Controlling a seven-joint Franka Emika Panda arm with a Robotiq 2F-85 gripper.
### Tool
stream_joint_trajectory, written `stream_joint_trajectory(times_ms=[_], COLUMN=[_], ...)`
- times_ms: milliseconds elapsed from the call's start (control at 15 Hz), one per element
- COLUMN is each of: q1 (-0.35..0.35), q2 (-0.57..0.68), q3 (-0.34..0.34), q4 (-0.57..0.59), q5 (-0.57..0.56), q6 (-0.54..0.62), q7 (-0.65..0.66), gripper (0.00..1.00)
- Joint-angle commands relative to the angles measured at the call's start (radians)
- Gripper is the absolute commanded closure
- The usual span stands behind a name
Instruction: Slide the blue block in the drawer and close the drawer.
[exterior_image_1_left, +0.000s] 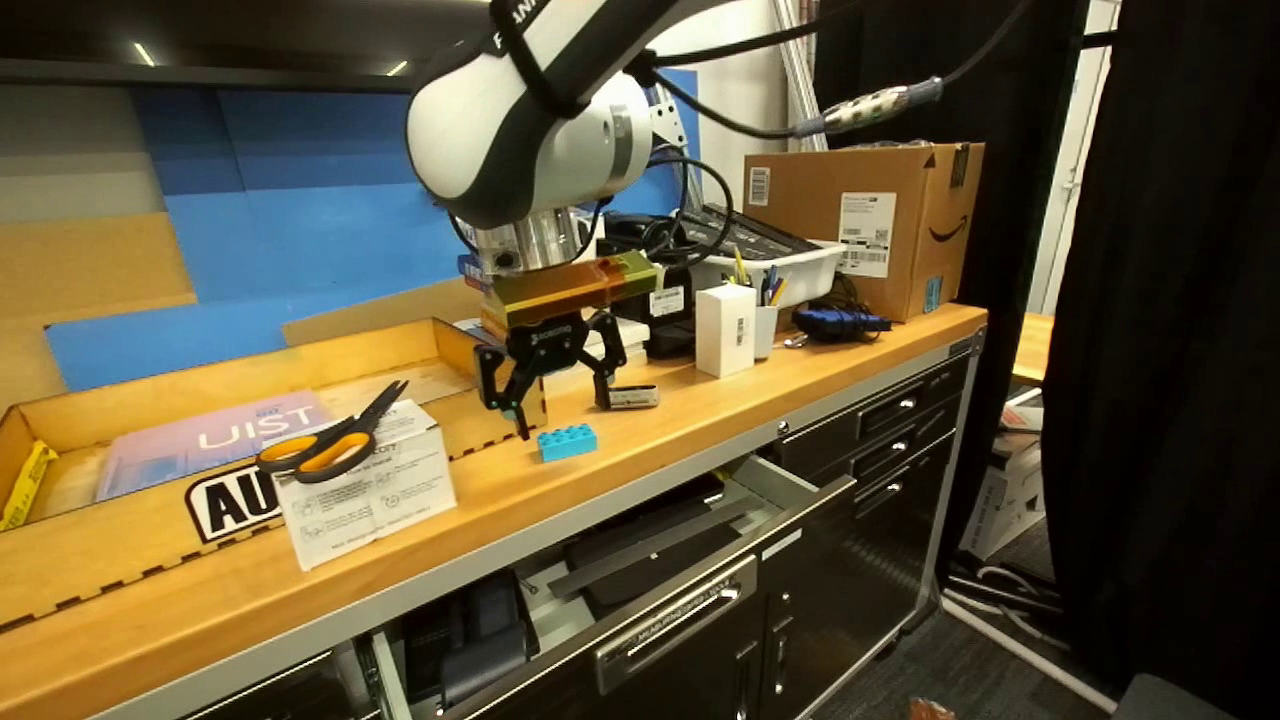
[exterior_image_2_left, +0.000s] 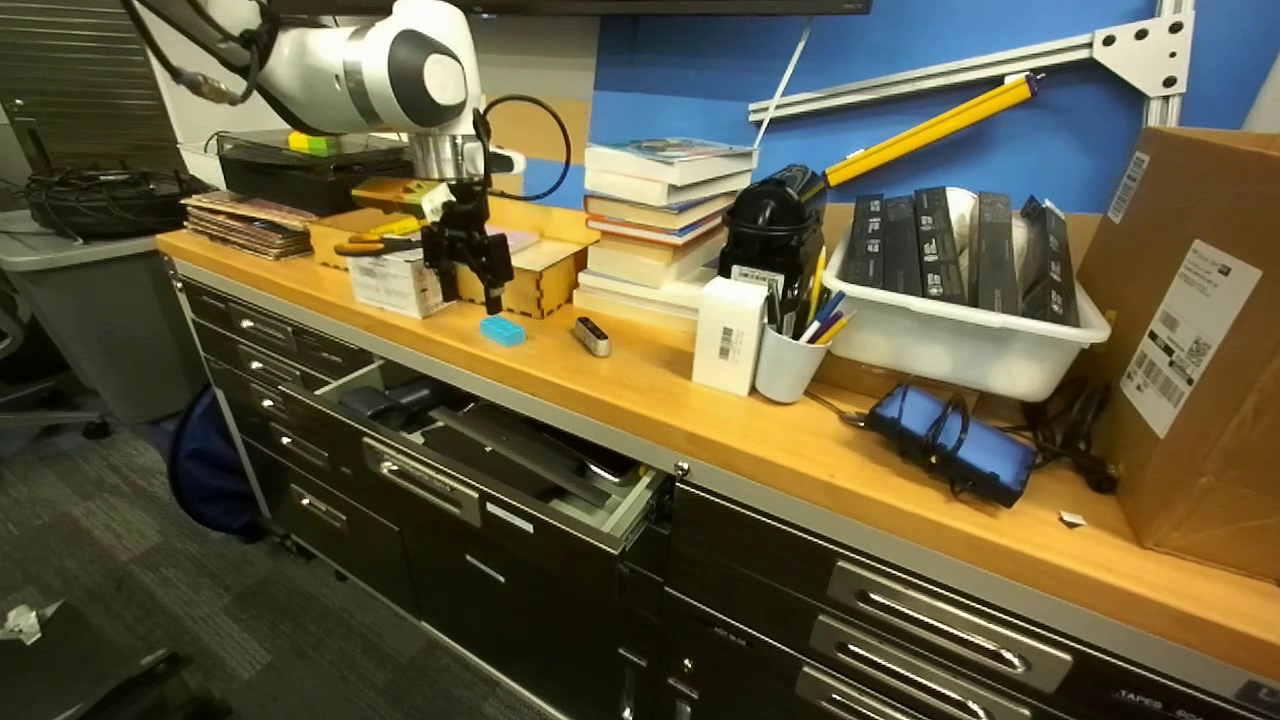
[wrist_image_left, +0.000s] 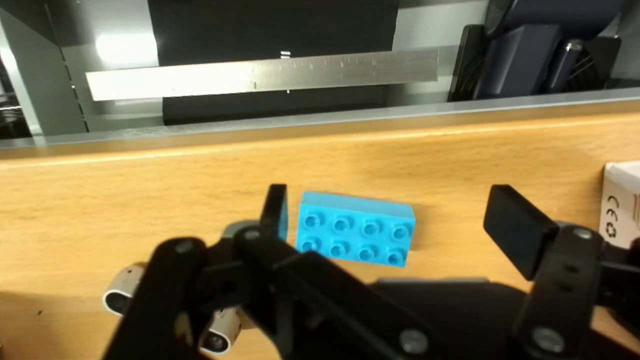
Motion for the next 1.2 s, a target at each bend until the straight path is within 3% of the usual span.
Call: stream_joint_trajectory(times_ms=[0, 533, 600, 733, 1133], q1=[0.049, 0.083, 0.083, 0.071, 0.054], q2=[0.119, 0.212, 0.216, 0.215, 0.155], q3=[-0.049, -0.135, -0.136, -0.121, -0.096], q4=[0.139, 0.222, 0.224, 0.224, 0.160], q5=[-0.022, -0.024, -0.020, 0.007, 0.089], q6=[0.003, 0.028, 0.024, 0.014, -0.009], q7=[0.068, 0.194, 0.200, 0.175, 0.112], gripper=[0.00, 0.00, 0.25, 0.34, 0.82])
